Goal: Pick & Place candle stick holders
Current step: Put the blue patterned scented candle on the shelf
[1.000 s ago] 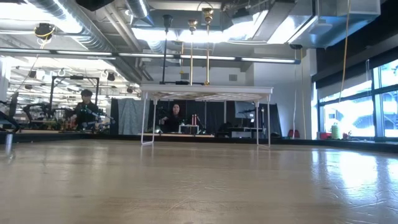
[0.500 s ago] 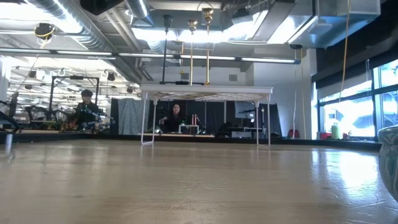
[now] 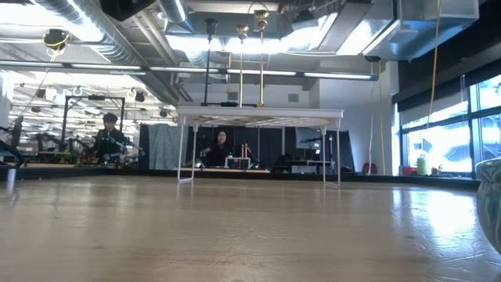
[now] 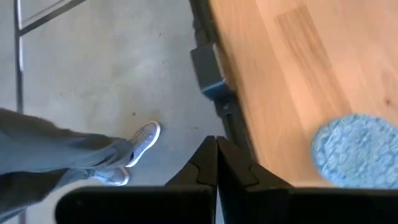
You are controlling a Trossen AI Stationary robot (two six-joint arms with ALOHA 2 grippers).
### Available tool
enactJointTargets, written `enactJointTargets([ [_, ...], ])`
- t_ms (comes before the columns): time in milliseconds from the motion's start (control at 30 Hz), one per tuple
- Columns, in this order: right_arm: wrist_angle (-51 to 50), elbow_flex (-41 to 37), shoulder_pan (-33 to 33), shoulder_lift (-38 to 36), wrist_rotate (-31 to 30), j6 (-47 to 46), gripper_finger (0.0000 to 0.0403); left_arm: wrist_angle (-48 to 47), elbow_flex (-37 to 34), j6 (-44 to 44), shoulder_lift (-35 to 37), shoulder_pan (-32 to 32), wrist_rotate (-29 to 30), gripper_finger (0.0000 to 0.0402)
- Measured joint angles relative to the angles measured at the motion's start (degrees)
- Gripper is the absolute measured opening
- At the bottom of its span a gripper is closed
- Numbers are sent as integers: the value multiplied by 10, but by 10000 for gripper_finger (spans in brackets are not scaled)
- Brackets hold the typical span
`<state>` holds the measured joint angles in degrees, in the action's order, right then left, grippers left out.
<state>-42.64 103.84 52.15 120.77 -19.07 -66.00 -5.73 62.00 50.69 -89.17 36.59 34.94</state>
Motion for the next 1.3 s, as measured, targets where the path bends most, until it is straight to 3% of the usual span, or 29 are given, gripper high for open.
enactJointTargets([
  [233,-83,1,5,-9,39,-141,0,-44,0,-19,1,-23,-33,180],
  [600,-124,1,-10,-20,25,-190,8,-75,0,-88,1,-59,-92,180],
  [700,-136,1,-28,-23,37,-150,41,-76,0,-110,1,-63,-93,180],
  [1033,-198,1,-58,-25,43,15,224,-80,0,-95,1,-79,-112,180],
  [1200,-202,0,-42,-1,-5,35,268,-82,0,-107,1,-78,-126,180],
  [1300,-193,0,-34,12,-4,18,281,-82,0,-104,1,-78,-121,180],
])
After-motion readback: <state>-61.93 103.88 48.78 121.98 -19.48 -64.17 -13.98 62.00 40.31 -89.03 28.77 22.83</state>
